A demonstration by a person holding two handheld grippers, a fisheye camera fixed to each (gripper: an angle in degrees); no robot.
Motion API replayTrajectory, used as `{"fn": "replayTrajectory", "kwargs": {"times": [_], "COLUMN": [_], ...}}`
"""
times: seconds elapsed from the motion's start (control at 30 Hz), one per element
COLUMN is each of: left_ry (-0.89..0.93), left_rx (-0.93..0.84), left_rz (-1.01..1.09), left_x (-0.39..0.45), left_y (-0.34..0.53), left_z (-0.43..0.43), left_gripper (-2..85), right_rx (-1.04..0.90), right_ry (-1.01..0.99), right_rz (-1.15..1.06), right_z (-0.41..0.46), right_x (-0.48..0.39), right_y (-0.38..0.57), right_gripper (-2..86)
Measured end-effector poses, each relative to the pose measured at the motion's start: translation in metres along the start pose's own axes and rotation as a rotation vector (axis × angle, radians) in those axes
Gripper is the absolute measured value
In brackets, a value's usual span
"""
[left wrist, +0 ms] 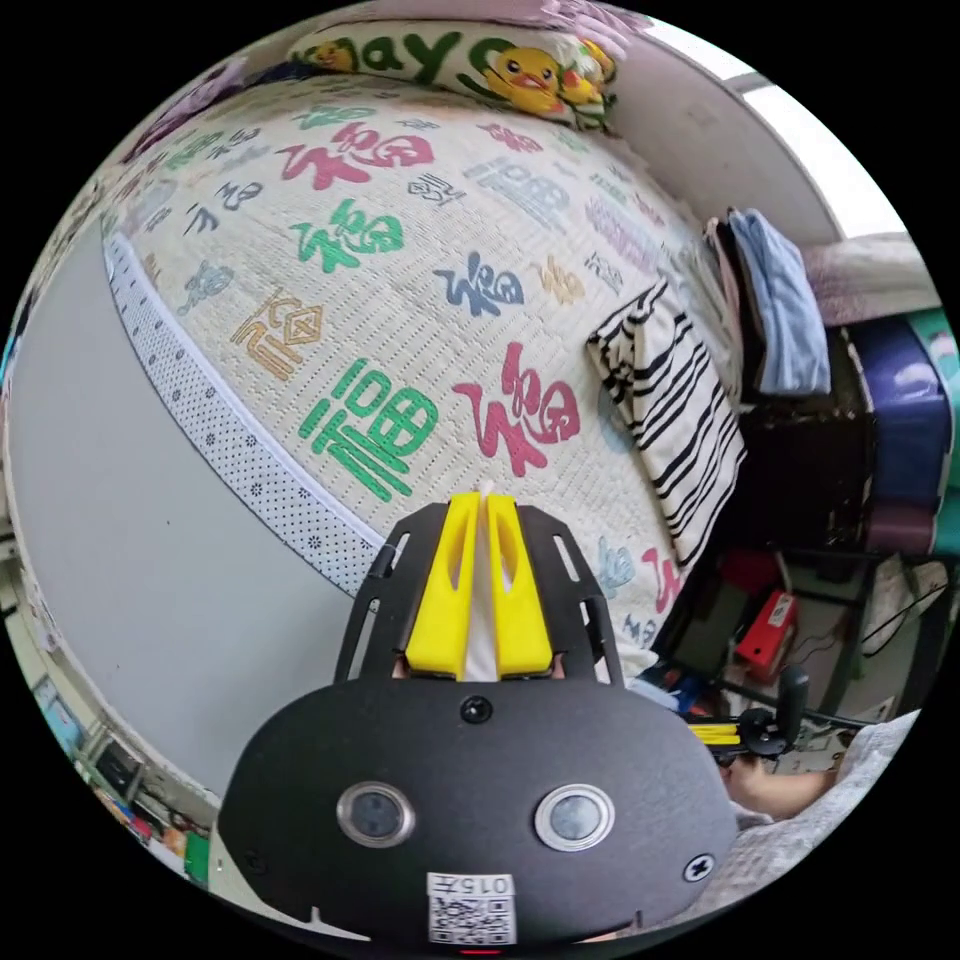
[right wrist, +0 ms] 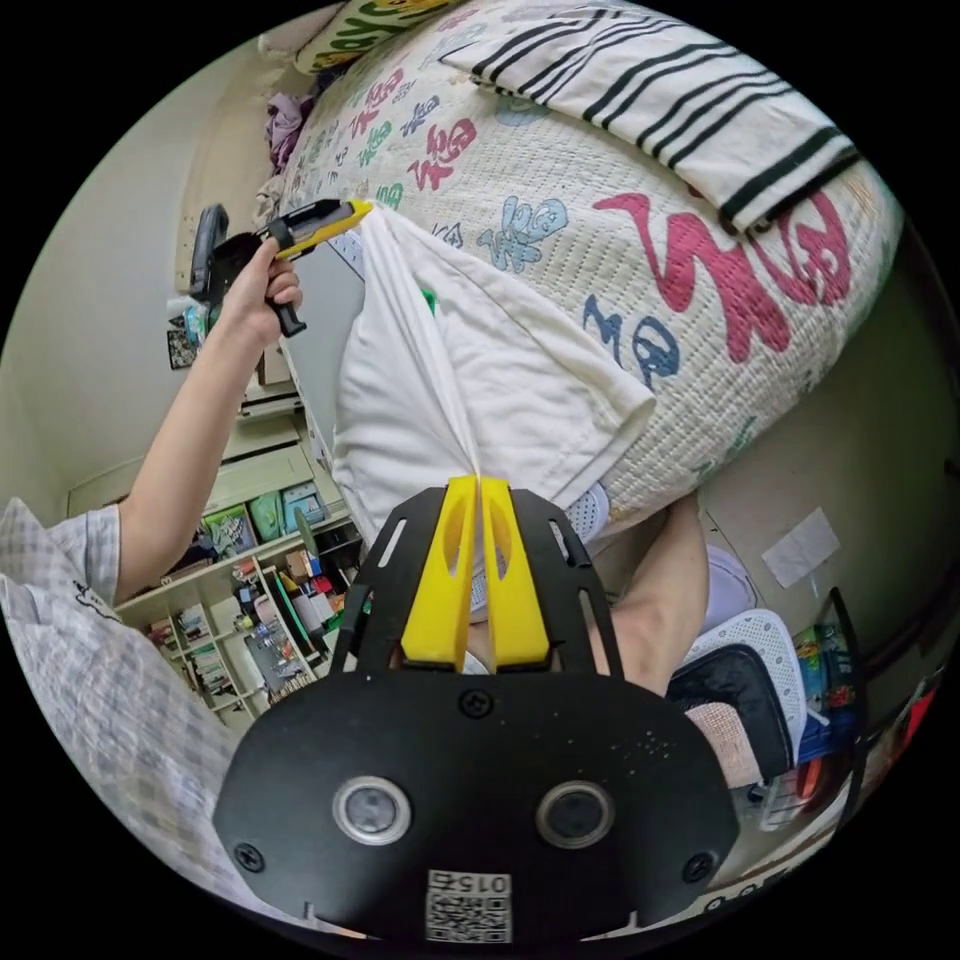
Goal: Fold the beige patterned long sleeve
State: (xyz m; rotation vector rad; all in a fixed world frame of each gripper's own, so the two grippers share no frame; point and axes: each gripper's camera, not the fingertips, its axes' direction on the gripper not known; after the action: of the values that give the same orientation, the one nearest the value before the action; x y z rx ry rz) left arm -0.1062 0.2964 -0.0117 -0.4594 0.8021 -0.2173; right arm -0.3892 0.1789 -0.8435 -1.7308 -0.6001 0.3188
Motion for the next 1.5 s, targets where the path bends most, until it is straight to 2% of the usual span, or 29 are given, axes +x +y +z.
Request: {"fn": "replayTrajectory", "kwargs": {"times": [0.17,0.23,0.33,0.53,0.6,0.7,0.93,1.03,1.1,1.2,1.27,1.37,1.5], "left_ry": [-0.007,0.013,0.064,0.105,0.149,0.191,0.166,0.136,0.158,0.233,0.26,0.335,0.415], "left_rx": [-0.099,-0.077,-0.009,0.069,0.095,0.108,0.154,0.189,0.269,0.364,0.405,0.452,0.46], "left_rz": [0.064,0.048,0.021,-0.062,-0.133,-0.268,-0.606,-0.769,-0.894,-1.004,-1.046,-1.059,-1.034], "left_x": [0.0,-0.002,-0.009,-0.042,-0.062,-0.096,-0.182,-0.223,-0.255,-0.289,-0.303,-0.322,-0.335], "left_y": [-0.002,-0.005,-0.003,0.043,0.076,0.13,0.28,0.345,0.386,0.412,0.416,0.406,0.38], "left_z": [0.04,0.037,0.008,-0.064,-0.089,-0.116,-0.2,-0.242,-0.272,-0.293,-0.299,-0.303,-0.307], "left_gripper": [2.1,3.8,7.1,7.6,7.3,6.8,6.1,6.2,6.3,7.8,8.6,9.2,7.3], "right_rx": [-0.097,-0.104,-0.069,-0.112,-0.159,-0.269,-0.247,-0.176,-0.194,-0.392,-0.504,-0.588,-0.608], "right_ry": [0.054,0.071,0.049,0.019,0.006,0.122,0.293,0.38,0.354,0.288,0.354,0.482,0.646], "right_rz": [0.085,0.126,0.132,0.025,-0.002,-0.001,-0.007,-0.115,-0.244,-0.477,-0.683,-0.877,-0.972], "right_z": [-0.002,-0.01,-0.039,-0.062,-0.058,-0.048,-0.126,-0.167,-0.166,-0.111,-0.055,0.003,0.033], "right_x": [0.025,0.035,0.04,0.003,-0.013,-0.031,-0.077,-0.139,-0.193,-0.285,-0.351,-0.405,-0.426], "right_y": [-0.015,-0.019,-0.024,-0.069,-0.086,-0.107,-0.14,-0.151,-0.156,-0.158,-0.144,-0.122,-0.115], "right_gripper": [-0.6,-0.4,0.5,5.8,7.0,1.9,-0.4,0.2,1.0,4.8,6.9,9.6,9.5]}}
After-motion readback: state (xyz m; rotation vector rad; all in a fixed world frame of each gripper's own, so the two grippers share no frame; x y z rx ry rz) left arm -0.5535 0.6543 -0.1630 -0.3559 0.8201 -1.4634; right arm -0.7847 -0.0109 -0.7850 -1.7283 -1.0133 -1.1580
